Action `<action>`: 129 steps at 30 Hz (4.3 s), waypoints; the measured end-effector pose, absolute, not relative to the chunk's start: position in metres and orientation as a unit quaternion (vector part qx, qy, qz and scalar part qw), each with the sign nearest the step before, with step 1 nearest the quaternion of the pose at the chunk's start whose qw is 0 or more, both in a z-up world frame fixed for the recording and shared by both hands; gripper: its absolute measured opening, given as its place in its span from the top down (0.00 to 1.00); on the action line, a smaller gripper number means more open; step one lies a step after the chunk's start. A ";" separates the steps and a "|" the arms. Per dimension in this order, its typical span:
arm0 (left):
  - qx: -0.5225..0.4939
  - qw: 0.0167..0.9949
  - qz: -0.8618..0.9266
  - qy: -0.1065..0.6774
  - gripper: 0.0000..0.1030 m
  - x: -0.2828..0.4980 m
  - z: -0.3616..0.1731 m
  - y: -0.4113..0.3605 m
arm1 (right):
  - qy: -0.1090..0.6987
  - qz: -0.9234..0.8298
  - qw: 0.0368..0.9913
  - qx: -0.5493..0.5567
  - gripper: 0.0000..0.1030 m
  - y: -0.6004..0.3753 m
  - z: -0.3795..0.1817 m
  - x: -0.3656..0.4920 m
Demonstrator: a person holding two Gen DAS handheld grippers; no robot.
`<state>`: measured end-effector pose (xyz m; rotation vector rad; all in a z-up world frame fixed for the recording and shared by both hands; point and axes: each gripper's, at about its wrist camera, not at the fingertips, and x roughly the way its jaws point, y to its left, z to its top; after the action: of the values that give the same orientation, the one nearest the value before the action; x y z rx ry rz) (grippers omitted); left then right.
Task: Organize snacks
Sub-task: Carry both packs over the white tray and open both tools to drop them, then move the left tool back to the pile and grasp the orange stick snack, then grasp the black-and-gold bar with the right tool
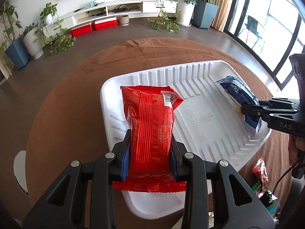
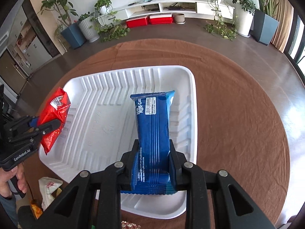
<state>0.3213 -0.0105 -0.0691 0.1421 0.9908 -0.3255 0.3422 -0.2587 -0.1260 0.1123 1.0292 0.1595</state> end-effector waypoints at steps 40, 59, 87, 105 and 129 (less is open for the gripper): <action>-0.106 0.929 -0.069 0.348 0.00 0.079 0.006 0.085 | 0.353 0.111 0.900 0.230 0.07 -0.332 -0.050 0.092; -0.081 0.891 -0.099 0.436 0.35 0.039 -0.074 0.028 | 0.338 0.154 0.892 0.256 0.30 -0.264 -0.082 0.016; -0.014 0.858 -0.121 0.500 0.76 0.096 -0.121 0.010 | 0.357 0.107 0.905 0.204 0.39 -0.271 -0.102 0.012; -0.036 0.855 -0.165 0.491 0.86 0.088 -0.113 0.029 | 0.420 0.053 0.897 0.130 0.39 -0.273 -0.106 0.039; -0.081 0.855 -0.190 0.475 0.86 0.072 -0.104 0.044 | 0.515 0.097 0.852 0.012 0.54 -0.226 -0.141 0.093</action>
<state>0.0722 0.0444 -0.1036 -0.1698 0.9995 -0.3986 0.0931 -0.2264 -0.1408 0.0243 1.0831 0.2038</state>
